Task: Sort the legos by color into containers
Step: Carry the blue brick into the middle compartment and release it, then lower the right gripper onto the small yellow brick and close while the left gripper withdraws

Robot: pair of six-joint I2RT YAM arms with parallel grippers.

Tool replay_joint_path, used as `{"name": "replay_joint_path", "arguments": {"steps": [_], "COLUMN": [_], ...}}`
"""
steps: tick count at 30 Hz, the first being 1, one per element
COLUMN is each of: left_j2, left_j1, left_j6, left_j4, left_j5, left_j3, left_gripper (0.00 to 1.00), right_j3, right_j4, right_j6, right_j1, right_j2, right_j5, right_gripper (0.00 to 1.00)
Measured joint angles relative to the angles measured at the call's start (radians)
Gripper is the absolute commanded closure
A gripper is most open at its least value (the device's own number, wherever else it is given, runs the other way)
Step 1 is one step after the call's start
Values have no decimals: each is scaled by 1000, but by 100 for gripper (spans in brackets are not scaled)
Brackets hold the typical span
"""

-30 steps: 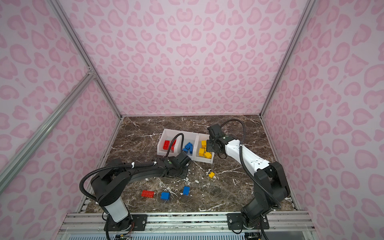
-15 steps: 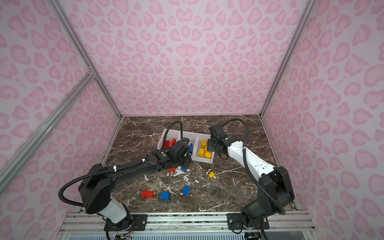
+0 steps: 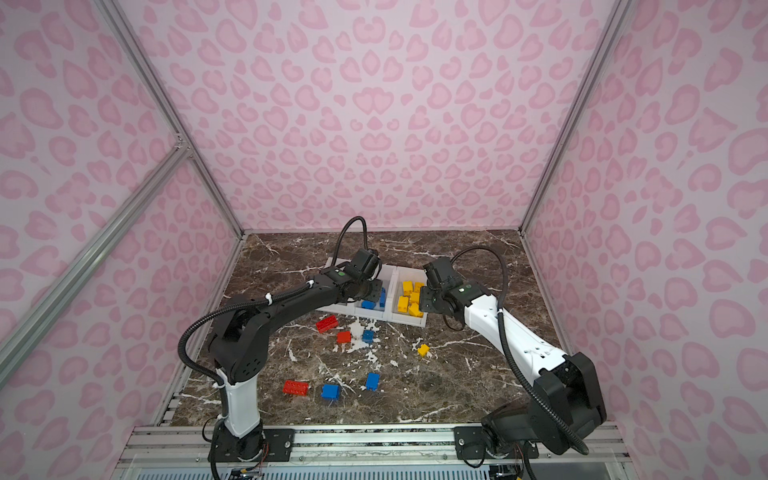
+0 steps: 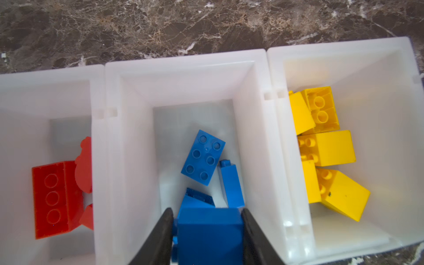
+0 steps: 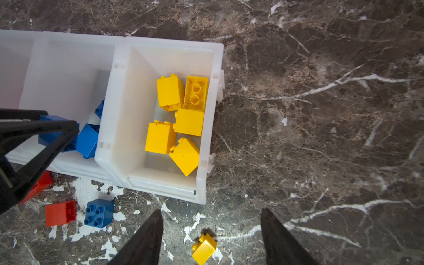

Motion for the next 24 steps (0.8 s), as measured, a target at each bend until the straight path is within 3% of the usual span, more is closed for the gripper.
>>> {"name": "replay_joint_path", "arguments": {"steps": [9,24], "left_j2": [17,-171], "left_j1": [10,10], "left_j6": [29,24], "left_j4": [-8,36], "left_j5": [-77,-91], "left_j3": [33,-124], "left_gripper": [36,34], "right_j3": [5,-55], "right_j4": [-7,-26], "right_j6": [4,13], "right_j1": [0,30], "right_j2": [-3,-34], "right_j5": [3,7], "right_gripper": [31,31]}}
